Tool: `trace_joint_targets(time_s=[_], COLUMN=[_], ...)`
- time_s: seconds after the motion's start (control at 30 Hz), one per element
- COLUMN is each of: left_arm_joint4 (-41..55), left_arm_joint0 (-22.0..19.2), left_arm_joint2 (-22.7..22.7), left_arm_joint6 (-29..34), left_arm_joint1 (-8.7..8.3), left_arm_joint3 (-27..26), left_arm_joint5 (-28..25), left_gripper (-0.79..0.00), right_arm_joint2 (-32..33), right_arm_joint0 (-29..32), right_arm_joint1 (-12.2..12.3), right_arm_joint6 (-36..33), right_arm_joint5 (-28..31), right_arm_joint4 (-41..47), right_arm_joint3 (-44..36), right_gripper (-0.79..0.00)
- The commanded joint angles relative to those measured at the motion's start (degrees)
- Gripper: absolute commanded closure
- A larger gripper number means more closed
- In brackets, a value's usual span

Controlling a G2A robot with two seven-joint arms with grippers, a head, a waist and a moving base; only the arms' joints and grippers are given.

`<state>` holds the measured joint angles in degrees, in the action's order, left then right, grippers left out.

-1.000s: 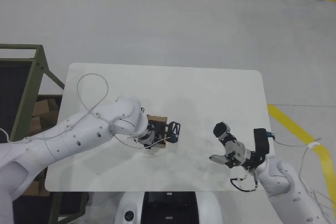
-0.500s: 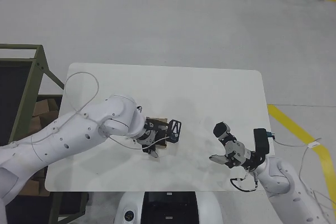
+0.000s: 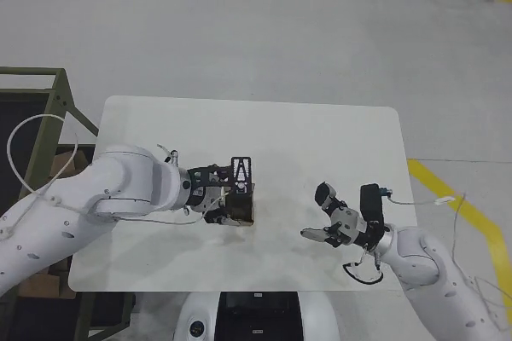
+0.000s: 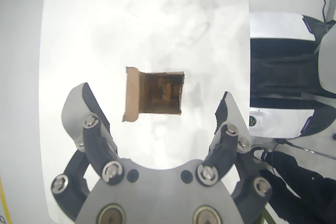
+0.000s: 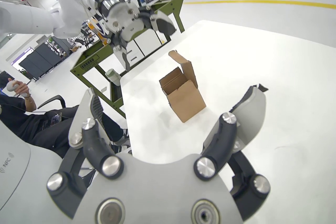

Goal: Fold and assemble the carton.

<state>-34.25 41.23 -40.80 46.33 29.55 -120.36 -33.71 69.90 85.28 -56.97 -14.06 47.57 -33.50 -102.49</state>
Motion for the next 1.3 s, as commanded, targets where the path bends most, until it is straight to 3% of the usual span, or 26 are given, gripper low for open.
trace_joint_targets(time_s=[0.0, 0.27, 0.43, 0.57, 0.93, 1.07, 1.27], left_arm_joint4=[-0.3, -0.76, -0.04, 2.77, 3.58, 2.75, -0.18], left_arm_joint0=[4.06, 19.02, 25.72, 29.05, 29.45, 29.79, 28.67], left_arm_joint2=[-4.08, -15.28, -19.12, -21.0, -21.21, -20.48, -17.75], left_arm_joint6=[-4.25, -15.69, -17.91, -17.9, -17.39, -17.27, -14.64], left_arm_joint1=[-2.11, -8.2, -10.14, -10.98, -11.1, -10.56, -8.55], left_arm_joint3=[0.44, 4.54, 5.7, 5.75, 5.95, 6.25, 6.66], left_arm_joint5=[0.02, 1.27, 4.78, 3.17, 2.37, 3.0, 10.5], left_gripper=[-0.785, -0.785, -0.785, -0.785, -0.785, -0.785, -0.785], right_arm_joint2=[-1.52, -8.6, -11.07, -11.21, -11.17, -12.56, -14.66], right_arm_joint0=[-1.69, -9.54, -12.34, -12.3, -12.23, -12.27, -13.95], right_arm_joint1=[-0.13, -1.42, -1.94, -1.96, -1.97, -2.34, -3.31], right_arm_joint6=[-4.08, -13.16, -14.11, -12.61, -12.49, -12.49, -14.96], right_arm_joint5=[-2.33, -10.09, -10.3, -9.35, -9.8, -13.61, -23.93], right_arm_joint4=[0.56, -0.57, -5.96, -8.52, -8.6, -11.64, -14.59], right_arm_joint3=[-0.43, 0.95, 2.55, 3.17, 3.34, 3.12, 3.03], right_gripper=[-0.785, -0.785, -0.785, -0.785, -0.785, -0.785, -0.785])
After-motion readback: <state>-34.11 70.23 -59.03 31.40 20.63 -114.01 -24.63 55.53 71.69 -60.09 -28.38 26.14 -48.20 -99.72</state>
